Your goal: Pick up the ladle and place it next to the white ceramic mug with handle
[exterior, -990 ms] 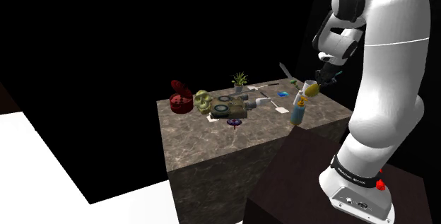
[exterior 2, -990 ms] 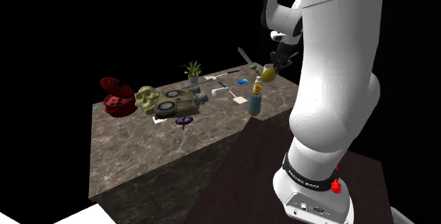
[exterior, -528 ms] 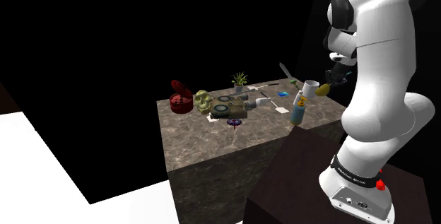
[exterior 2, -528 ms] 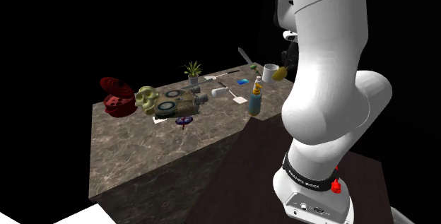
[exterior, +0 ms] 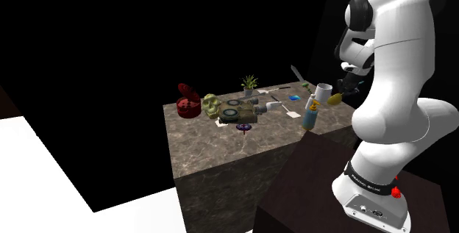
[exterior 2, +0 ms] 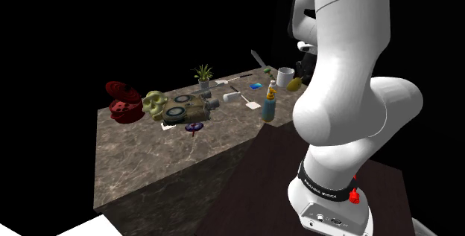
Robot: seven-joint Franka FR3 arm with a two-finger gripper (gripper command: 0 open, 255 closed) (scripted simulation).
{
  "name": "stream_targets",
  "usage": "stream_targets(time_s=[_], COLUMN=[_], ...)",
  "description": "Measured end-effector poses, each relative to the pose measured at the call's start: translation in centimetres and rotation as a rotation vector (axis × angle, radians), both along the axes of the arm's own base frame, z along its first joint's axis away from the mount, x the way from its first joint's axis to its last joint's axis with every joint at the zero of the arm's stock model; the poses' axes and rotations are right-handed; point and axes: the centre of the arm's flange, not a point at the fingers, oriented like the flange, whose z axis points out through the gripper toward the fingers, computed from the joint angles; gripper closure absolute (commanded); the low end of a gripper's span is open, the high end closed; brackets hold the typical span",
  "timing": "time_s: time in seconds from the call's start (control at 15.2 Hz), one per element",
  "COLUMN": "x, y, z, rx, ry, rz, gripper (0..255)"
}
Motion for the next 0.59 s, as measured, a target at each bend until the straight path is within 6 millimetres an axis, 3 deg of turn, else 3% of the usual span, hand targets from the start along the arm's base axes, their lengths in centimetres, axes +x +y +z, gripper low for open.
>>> stream_targets(time_s=[0.59], x=[0.2], y=[0.0], z=[-4.8], rx=[0.0], ry=[0.0], rz=[0.002], gripper=[255])
